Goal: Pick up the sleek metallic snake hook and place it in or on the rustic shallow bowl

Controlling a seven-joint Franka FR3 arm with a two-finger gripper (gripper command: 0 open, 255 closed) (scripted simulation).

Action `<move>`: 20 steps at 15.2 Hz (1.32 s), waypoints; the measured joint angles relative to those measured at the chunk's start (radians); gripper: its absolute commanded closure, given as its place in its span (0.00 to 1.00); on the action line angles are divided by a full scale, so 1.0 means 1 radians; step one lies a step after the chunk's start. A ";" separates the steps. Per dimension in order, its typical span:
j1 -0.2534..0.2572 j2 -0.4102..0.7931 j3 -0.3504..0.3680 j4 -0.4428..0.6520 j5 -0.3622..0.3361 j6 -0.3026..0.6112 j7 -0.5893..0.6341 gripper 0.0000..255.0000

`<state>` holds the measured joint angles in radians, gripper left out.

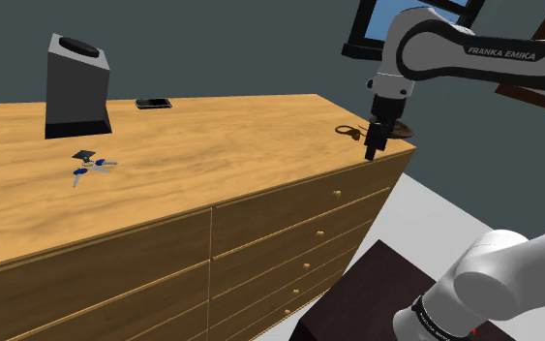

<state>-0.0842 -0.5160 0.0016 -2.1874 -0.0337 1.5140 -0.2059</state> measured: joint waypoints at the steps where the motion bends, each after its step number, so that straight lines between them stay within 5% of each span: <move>1: -0.006 0.037 -0.004 0.032 -0.011 0.003 -0.003 0.00; 13: -0.079 0.433 -0.077 0.445 -0.139 -0.021 -0.081 0.00; 20: -0.090 0.445 -0.090 0.382 -0.152 0.057 -0.086 0.00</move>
<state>-0.1746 -0.0706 -0.0886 -1.8056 -0.1856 1.5705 -0.2915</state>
